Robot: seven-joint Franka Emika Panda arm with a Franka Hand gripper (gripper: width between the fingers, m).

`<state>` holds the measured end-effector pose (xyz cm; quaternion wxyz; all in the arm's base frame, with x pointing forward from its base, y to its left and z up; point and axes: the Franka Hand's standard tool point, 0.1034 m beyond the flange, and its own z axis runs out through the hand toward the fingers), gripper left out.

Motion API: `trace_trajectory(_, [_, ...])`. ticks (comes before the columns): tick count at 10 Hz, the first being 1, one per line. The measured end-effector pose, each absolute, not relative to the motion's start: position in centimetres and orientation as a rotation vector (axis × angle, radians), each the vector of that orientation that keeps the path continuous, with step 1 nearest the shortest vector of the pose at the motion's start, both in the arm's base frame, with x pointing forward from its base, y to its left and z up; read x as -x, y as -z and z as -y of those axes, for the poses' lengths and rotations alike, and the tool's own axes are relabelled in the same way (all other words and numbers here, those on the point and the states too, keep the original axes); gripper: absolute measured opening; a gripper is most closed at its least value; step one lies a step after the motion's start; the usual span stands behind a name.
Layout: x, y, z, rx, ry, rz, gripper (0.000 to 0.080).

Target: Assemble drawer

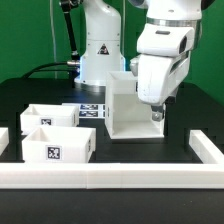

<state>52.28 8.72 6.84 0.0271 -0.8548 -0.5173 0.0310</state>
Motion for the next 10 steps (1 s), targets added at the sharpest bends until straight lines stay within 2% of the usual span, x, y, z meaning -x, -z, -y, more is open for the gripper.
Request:
trace_trajectory(5, [-52.3,-6.9,-8.6,2.642,-0.094,1.596,0.065])
trace_trajectory(7, [-52.3,-8.8,-8.3,2.73,-0.065,1.489,0.065])
trace_trajectory(10, [-50.2,-11.9,-8.6,2.835,-0.063,1.342,0.065])
